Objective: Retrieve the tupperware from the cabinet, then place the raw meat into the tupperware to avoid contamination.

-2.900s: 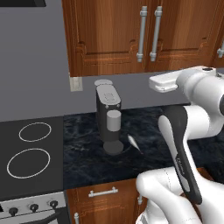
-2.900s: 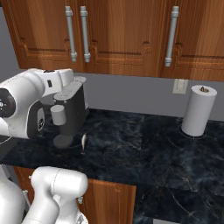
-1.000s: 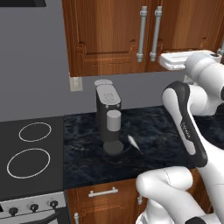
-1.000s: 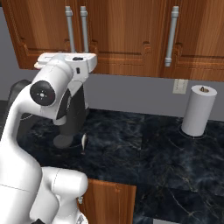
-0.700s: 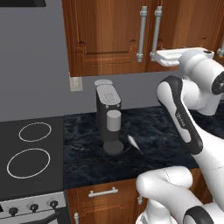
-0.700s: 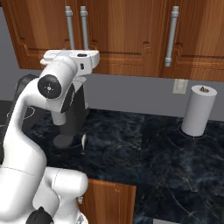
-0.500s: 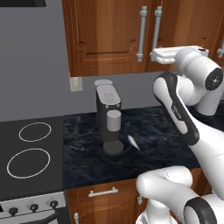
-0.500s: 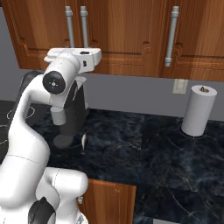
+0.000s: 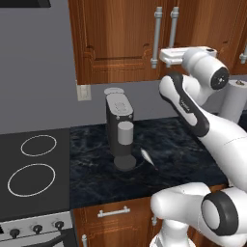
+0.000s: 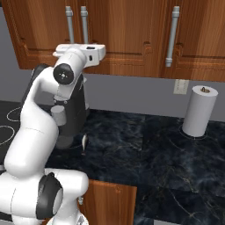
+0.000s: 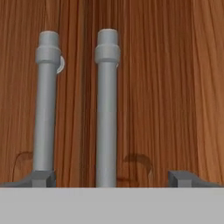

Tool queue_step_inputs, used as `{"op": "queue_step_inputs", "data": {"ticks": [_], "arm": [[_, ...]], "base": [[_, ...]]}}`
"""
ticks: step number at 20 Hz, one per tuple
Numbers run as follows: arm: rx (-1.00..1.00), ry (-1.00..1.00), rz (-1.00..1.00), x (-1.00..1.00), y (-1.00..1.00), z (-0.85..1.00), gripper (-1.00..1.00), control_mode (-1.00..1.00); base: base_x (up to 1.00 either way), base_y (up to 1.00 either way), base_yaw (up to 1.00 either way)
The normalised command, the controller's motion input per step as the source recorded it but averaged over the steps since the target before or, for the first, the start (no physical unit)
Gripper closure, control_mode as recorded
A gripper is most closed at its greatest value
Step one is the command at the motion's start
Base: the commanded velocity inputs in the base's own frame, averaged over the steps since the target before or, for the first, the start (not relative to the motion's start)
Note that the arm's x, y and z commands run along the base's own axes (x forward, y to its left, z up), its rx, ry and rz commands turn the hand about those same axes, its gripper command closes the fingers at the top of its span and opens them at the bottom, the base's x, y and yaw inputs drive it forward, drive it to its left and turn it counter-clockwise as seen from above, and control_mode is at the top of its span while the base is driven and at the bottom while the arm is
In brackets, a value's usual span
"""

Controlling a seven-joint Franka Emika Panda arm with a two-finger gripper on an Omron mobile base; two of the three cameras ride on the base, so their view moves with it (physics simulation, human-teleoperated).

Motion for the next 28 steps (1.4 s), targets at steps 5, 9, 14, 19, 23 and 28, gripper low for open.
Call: {"op": "queue_step_inputs", "data": {"ticks": [5, 9, 14, 19, 23, 28], "arm": [[0.00, 0.03, 0.02, 0.57, -0.01, 0.00, -1.00, -1.00], [0.00, 0.04, 0.03, 0.60, 0.00, 0.00, -1.00, -1.00], [0.00, 0.04, 0.03, 0.58, 0.00, 0.00, -1.00, -1.00], [-0.01, 0.02, 0.03, 0.57, 0.00, -0.09, 1.00, -1.00], [-0.03, 0.02, 0.01, 0.50, 0.00, -0.13, 1.00, -1.00], [-0.01, 0.00, 0.00, 0.19, 0.00, -0.03, 1.00, -1.00]], "base": [[0.00, 0.00, 0.00], [0.00, 0.00, 0.00], [0.00, 0.00, 0.00], [0.00, 0.00, 0.00], [0.00, 0.00, 0.00], [0.00, 0.00, 0.00]]}}
